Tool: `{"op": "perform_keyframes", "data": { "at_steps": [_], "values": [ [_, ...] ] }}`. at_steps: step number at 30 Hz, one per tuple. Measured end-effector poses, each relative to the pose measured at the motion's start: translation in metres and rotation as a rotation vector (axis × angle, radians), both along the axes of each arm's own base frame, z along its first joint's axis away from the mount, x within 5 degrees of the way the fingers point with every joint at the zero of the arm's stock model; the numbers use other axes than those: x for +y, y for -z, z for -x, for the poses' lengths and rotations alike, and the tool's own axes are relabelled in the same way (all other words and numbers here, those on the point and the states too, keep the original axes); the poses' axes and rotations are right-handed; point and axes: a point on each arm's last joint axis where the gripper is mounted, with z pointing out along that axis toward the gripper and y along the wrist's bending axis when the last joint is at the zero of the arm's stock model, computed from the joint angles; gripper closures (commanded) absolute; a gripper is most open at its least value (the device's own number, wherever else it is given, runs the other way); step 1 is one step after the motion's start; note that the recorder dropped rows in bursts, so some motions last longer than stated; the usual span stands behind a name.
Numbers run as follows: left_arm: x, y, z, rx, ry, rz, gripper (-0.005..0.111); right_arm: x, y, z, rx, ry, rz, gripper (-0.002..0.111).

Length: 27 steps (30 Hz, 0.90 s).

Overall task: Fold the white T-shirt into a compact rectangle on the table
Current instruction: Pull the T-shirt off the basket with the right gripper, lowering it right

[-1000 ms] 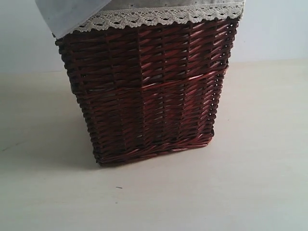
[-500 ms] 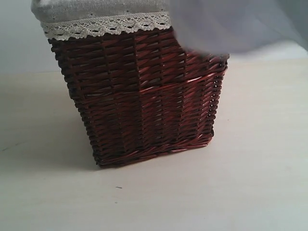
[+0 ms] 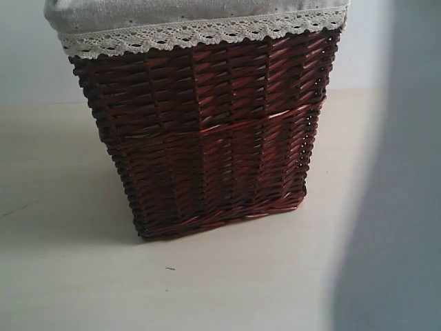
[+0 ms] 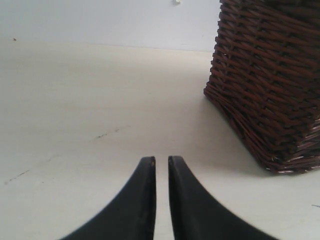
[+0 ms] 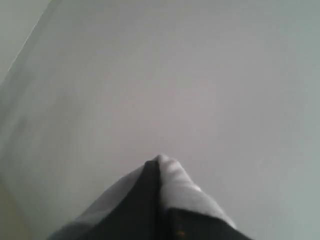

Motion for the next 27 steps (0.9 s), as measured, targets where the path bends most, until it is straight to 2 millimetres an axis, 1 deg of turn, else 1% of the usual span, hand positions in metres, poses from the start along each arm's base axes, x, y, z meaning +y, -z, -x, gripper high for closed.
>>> {"op": "perform_keyframes", "data": {
  "at_steps": [1,2,6,7,10,13,18,20,27],
  "values": [
    [0.000,0.000,0.000,0.000,0.000,0.000,0.095,0.010,0.018,-0.013,0.087,-0.036,0.091,0.108],
    [0.000,0.000,0.000,0.000,0.000,0.000,0.095,0.017,0.033,-0.019,0.151,-0.086,0.176,0.108],
    [0.000,0.000,0.000,0.000,0.000,0.000,0.095,0.027,0.059,-0.018,0.255,-0.203,0.342,0.108],
    [0.000,0.000,0.000,0.000,0.000,0.000,0.095,0.030,0.071,-0.017,0.302,-0.257,0.411,0.108],
    [0.000,0.000,0.000,0.000,0.000,0.000,0.095,0.033,0.090,-0.017,0.364,-0.325,0.502,0.108],
    [0.000,0.000,0.000,0.000,0.000,0.000,0.095,0.036,0.108,-0.023,0.425,-0.354,0.544,0.108],
    [0.000,0.000,0.000,0.000,0.000,0.000,0.095,0.041,0.146,-0.036,0.515,-0.367,0.622,0.108],
    [0.000,0.000,0.000,0.000,0.000,0.000,0.095,0.042,0.158,-0.039,0.553,-0.372,0.641,0.108],
    [0.000,0.000,0.000,0.000,0.000,0.000,0.095,0.049,0.214,-0.057,0.702,-0.414,0.717,0.108]
  ]
}}
